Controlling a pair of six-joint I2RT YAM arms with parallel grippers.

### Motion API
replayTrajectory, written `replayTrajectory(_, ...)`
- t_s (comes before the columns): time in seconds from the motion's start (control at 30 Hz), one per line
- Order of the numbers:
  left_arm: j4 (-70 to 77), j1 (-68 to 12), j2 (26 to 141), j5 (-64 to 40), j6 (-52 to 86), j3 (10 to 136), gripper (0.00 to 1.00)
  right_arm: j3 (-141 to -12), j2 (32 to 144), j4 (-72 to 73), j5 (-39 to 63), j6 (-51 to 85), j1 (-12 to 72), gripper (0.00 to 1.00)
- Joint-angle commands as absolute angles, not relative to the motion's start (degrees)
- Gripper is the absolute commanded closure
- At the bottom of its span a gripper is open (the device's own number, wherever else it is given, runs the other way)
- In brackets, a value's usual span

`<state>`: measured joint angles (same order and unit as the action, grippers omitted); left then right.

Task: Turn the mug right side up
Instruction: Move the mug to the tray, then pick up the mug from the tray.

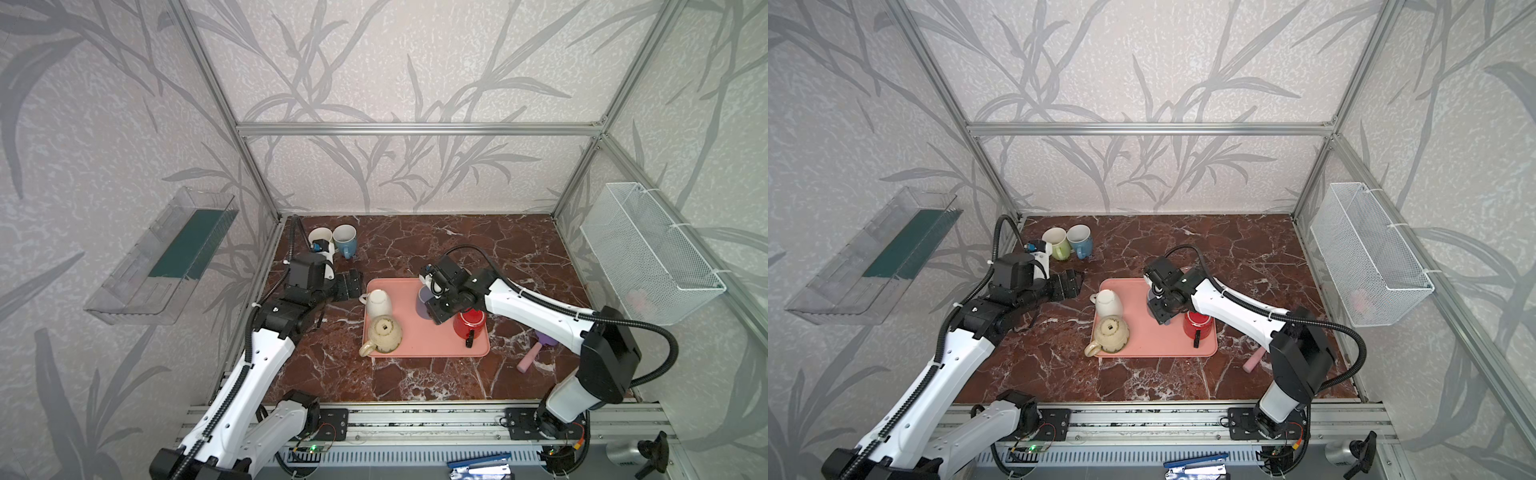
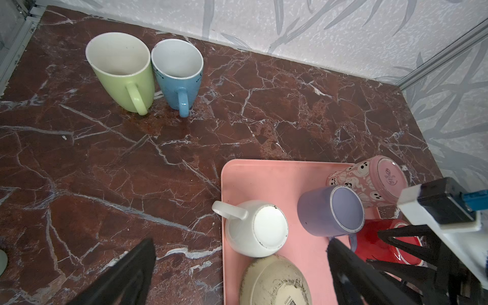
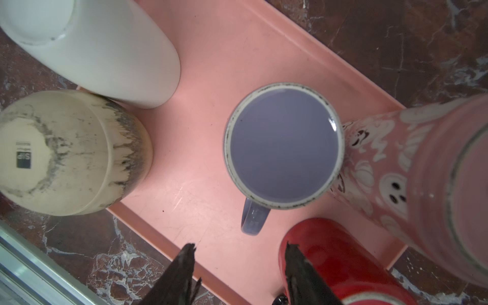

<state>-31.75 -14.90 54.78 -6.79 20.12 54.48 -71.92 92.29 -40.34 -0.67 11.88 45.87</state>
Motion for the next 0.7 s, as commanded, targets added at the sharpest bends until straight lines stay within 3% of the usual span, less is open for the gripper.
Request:
replayTrajectory(0.0, -32.3, -15.1, 54.7, -7.0, 19.5, 54.2, 0.01, -70.2, 90.4, -40.3, -1.7, 14.3, 46.3, 0.46)
replayTrajectory(0.67, -32.8, -16.6, 54.4, -5.6, 18.9, 54.1, 0.01, -72.0, 100.4, -36.9, -4.1, 17.6, 46.3, 0.53)
